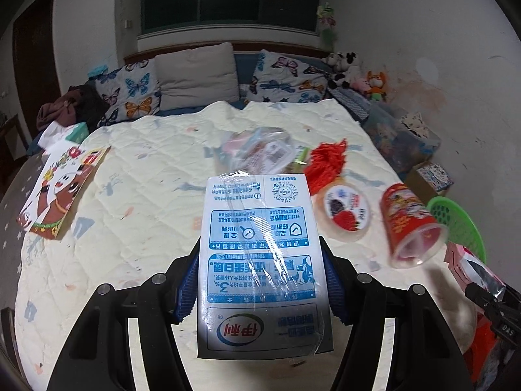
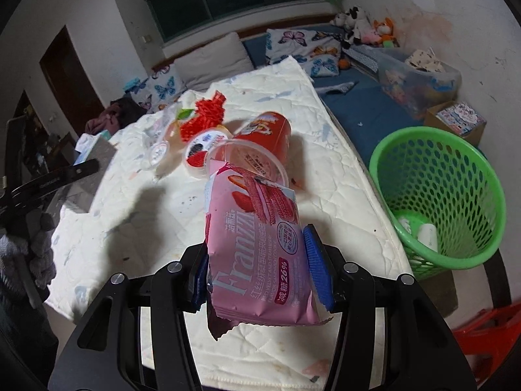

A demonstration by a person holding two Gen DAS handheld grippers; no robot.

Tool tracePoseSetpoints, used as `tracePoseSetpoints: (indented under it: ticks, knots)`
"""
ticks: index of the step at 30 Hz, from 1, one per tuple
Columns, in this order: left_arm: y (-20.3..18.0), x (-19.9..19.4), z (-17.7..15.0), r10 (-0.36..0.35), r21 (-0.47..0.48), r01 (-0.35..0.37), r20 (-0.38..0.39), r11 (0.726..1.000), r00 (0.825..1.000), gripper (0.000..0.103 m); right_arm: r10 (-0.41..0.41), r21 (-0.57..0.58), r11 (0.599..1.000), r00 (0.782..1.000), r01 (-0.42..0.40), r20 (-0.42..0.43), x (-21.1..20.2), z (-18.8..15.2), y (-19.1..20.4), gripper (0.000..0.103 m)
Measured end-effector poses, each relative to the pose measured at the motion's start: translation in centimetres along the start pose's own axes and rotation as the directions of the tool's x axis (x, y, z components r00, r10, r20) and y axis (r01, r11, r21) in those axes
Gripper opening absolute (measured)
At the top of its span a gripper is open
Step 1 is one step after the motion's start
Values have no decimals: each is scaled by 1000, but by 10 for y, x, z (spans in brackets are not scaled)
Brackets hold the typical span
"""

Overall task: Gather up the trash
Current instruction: 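Carry the wrapper and milk carton to the green wastebasket and release both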

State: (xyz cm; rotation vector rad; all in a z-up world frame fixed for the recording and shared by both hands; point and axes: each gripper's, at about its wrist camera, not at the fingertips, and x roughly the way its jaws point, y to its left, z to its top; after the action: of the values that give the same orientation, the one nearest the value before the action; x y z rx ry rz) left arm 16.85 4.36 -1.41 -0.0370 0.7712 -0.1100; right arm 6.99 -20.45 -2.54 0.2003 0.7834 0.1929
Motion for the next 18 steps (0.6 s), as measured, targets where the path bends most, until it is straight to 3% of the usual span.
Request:
tracePoseSetpoints:
  ticks: [6, 10, 18]
  knots:
    - [-34, -9, 11, -40, 53, 39, 26, 998, 999, 62, -30, 15, 999, 998, 29, 57, -20, 8, -15, 52]
    - [-57, -14, 18, -79, 74, 76, 38, 994, 996, 62, -93, 31, 995, 993, 90, 78, -25, 13, -37, 52]
    - [-105, -19, 33, -155, 129, 147, 54, 981, 987, 62, -254, 94, 964, 967, 250, 31, -15, 25, -122, 52]
